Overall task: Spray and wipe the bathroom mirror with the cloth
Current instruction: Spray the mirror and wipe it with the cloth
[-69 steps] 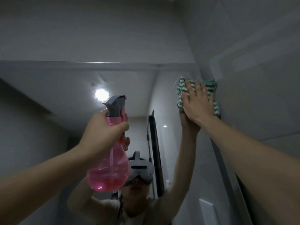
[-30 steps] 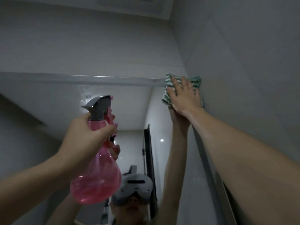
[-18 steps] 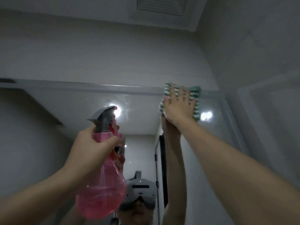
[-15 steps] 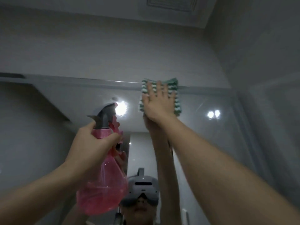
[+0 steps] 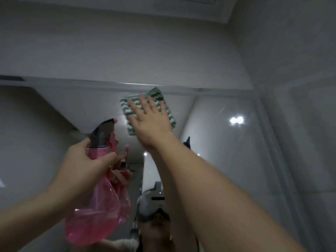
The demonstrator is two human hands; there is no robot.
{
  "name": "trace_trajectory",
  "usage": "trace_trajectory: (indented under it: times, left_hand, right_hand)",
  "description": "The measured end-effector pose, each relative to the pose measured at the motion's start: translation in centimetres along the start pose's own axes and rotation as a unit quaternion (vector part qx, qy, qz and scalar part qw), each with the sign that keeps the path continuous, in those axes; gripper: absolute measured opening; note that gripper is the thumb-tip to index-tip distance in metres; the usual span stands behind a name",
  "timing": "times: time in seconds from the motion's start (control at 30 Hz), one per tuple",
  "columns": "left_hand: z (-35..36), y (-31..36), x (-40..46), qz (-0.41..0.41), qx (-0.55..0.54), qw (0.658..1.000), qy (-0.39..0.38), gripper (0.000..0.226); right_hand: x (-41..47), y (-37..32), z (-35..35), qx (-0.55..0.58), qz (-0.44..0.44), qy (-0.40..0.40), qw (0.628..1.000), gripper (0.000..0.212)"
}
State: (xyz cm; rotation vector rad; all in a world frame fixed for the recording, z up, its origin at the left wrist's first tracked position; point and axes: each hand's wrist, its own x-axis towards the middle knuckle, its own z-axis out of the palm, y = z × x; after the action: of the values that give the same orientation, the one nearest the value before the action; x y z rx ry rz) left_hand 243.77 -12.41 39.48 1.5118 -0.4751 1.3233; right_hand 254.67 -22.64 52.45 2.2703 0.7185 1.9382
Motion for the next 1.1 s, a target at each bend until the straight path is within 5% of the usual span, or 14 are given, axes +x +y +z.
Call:
trace_trajectory:
  times: [0.4, 1.1]
  left_hand:
    - [10.6, 1.6, -7.1, -0.020, -0.079, 0.987, -0.139, 0.014]
    - [10.0, -3.0, -18.4, -0.138, -0.055, 0.977, -0.153, 0.020]
  right_hand:
    - [-17.3, 18.2, -1.6, -0.001, 0.227, 0.023, 0.974, 0.053]
    - [-36.6, 11.3, 1.6, -0.009, 0.317, -0.046, 0.947, 0.059]
